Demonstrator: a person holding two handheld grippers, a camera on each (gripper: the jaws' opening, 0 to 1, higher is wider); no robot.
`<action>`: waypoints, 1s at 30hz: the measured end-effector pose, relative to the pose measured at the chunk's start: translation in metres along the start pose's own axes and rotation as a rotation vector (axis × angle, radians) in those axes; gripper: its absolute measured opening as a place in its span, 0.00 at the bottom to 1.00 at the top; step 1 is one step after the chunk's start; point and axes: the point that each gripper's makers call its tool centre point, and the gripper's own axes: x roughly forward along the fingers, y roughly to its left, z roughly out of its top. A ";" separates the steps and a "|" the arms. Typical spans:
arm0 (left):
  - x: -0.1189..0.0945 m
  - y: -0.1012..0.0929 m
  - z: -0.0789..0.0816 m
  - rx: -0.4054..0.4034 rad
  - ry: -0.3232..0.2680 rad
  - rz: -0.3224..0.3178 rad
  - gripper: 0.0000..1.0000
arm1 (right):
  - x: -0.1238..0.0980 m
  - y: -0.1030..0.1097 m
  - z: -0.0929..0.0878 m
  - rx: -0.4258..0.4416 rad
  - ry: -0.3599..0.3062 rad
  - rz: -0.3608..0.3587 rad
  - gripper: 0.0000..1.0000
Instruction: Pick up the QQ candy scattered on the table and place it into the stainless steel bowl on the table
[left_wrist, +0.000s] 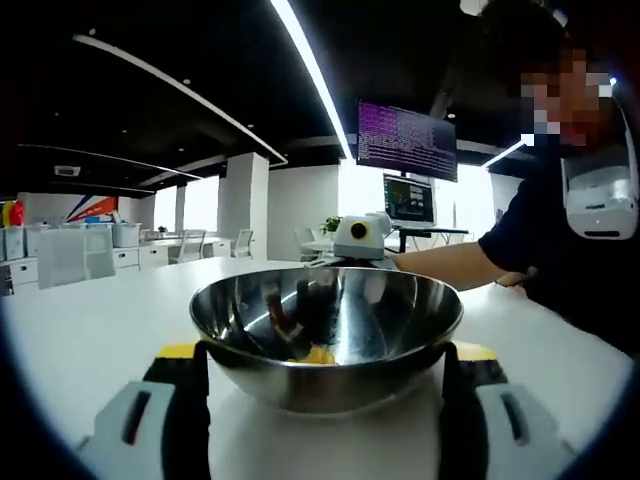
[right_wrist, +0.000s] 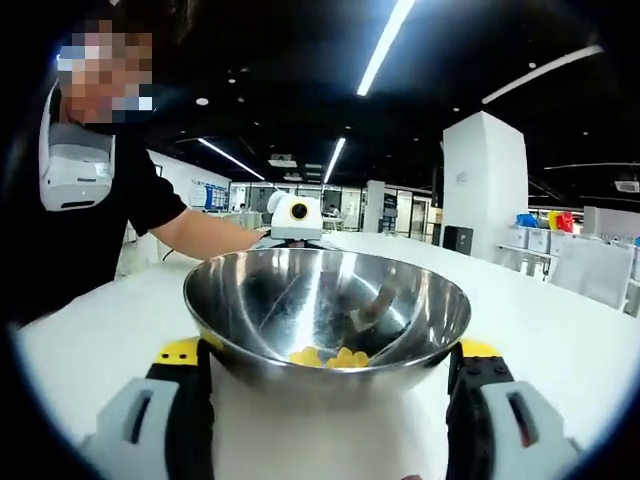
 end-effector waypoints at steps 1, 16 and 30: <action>0.000 0.001 -0.002 0.000 0.000 0.000 0.96 | 0.000 -0.001 -0.002 0.000 0.002 0.000 0.97; -0.002 0.002 -0.006 -0.012 -0.023 -0.004 0.96 | 0.000 0.000 -0.005 0.010 -0.015 0.006 0.97; -0.022 0.003 -0.003 -0.046 -0.023 0.026 0.96 | -0.022 0.000 -0.004 0.017 0.009 0.000 0.93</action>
